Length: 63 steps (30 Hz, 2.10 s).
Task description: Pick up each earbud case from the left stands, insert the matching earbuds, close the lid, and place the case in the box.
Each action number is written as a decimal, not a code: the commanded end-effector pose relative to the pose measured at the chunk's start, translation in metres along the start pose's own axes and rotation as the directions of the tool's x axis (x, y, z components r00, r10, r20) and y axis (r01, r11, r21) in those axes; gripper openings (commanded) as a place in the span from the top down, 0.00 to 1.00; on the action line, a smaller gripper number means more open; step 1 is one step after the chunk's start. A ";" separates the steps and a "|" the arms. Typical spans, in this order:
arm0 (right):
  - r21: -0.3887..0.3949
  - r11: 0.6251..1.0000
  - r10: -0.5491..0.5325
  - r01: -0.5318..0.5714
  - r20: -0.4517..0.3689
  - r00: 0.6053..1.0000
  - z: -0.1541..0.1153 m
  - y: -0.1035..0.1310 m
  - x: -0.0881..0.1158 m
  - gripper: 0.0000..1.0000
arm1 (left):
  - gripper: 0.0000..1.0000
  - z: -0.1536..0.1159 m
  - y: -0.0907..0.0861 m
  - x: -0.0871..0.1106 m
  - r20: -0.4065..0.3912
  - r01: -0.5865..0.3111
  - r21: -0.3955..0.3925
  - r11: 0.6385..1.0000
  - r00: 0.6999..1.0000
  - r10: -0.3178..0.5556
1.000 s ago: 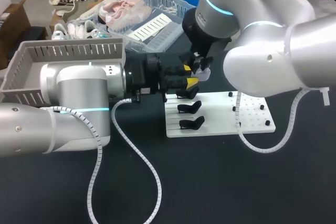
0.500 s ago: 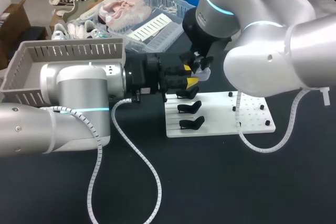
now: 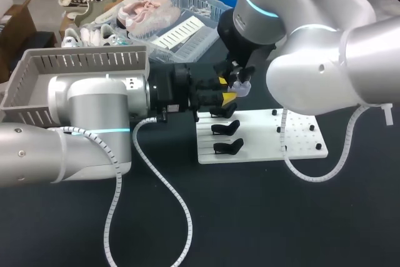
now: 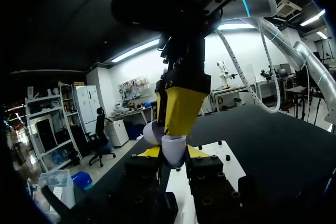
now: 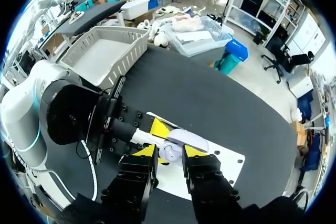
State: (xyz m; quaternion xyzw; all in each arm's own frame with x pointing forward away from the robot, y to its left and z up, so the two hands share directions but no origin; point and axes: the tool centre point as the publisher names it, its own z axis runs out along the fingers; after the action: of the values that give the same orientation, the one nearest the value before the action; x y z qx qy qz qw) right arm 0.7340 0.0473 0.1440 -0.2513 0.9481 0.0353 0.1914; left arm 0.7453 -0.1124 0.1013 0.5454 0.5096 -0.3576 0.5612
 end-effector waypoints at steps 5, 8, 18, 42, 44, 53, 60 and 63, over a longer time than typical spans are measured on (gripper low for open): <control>0.017 1.000 0.005 -0.006 0.036 0.999 -0.014 -0.002 -0.001 0.71 | 1.00 0.000 -0.003 -0.001 -0.003 -0.002 -0.010 1.000 1.000 0.002; 0.021 1.000 0.016 -0.017 0.054 0.998 -0.019 -0.005 -0.004 0.70 | 1.00 0.000 -0.003 -0.001 -0.003 -0.002 -0.010 1.000 1.000 0.002; 0.028 0.997 0.072 -0.075 0.085 0.994 -0.021 -0.029 -0.026 0.71 | 1.00 0.000 -0.003 -0.001 -0.003 -0.002 -0.010 1.000 1.000 0.002; 0.003 0.992 0.128 -0.128 0.026 0.991 0.011 -0.042 -0.031 0.67 | 1.00 0.000 -0.003 -0.001 -0.003 -0.002 -0.010 1.000 1.000 0.002; 0.004 0.992 0.127 -0.127 0.023 0.992 0.010 -0.041 -0.028 0.67 | 1.00 0.000 -0.003 -0.001 -0.003 -0.002 -0.010 1.000 1.000 0.002; 0.004 0.992 0.127 -0.127 0.016 0.992 0.010 -0.036 -0.019 0.70 | 1.00 0.000 -0.003 -0.001 -0.003 -0.002 -0.010 1.000 1.000 0.002; 0.003 0.991 0.134 -0.134 0.023 0.991 0.006 -0.034 -0.013 0.71 | 1.00 0.000 -0.003 -0.001 -0.003 -0.002 -0.010 1.000 1.000 0.002; 0.001 0.991 0.137 -0.137 0.028 0.990 0.005 -0.033 -0.010 0.70 | 1.00 0.000 -0.003 -0.001 -0.003 -0.002 -0.010 1.000 1.000 0.002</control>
State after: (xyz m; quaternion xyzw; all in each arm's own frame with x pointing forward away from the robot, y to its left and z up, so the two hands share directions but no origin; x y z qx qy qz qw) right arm 0.7686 0.0278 0.1446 -0.1869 0.9621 0.0502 0.1922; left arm 0.7444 -0.1122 0.1012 0.5452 0.5094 -0.3576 0.5616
